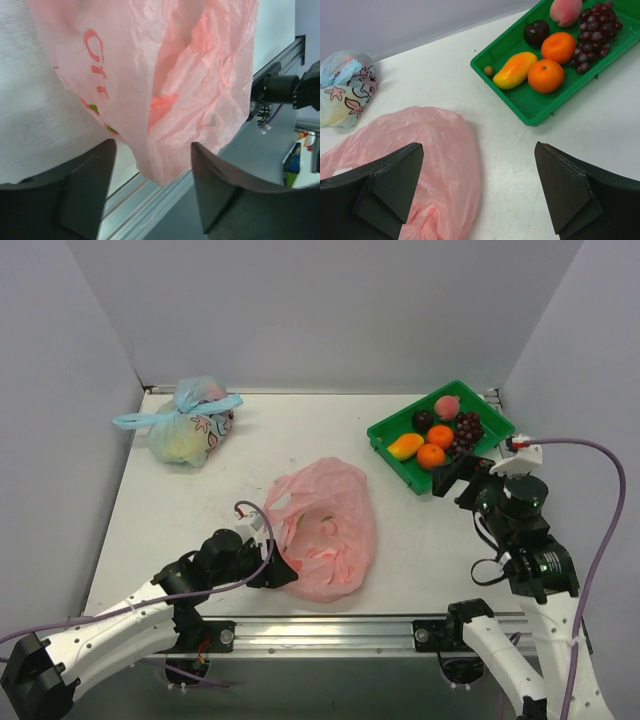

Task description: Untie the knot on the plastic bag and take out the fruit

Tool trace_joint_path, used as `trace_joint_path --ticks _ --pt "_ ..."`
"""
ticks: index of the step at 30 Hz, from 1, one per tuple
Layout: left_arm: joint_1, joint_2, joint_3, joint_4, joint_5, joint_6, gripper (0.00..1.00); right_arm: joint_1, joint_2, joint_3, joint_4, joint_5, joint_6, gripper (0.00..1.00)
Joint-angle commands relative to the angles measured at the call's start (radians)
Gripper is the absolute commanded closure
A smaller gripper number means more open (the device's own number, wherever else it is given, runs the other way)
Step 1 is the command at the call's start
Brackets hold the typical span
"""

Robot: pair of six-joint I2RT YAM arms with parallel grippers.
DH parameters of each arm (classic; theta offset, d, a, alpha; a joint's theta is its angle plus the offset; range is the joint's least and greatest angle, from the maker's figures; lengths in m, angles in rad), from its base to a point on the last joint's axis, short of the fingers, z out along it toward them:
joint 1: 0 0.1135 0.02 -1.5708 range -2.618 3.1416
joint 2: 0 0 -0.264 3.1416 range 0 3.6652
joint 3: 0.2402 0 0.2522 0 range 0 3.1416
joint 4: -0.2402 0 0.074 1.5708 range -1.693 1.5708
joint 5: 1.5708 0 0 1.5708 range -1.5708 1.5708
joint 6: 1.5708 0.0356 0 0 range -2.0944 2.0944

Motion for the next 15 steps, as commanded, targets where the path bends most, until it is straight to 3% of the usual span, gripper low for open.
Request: trace_joint_path --ticks 1,4,15 --pt "-0.003 -0.093 0.025 -0.114 -0.076 -0.009 0.20 -0.001 -0.118 -0.055 -0.059 0.027 -0.004 0.00" --pt "0.000 -0.133 0.088 -0.217 -0.147 0.018 0.03 0.000 -0.203 -0.072 -0.108 0.085 -0.026 0.00" --pt "0.000 -0.170 0.435 -0.548 -0.561 0.168 0.03 0.000 -0.449 -0.078 -0.185 0.135 -0.150 0.00"
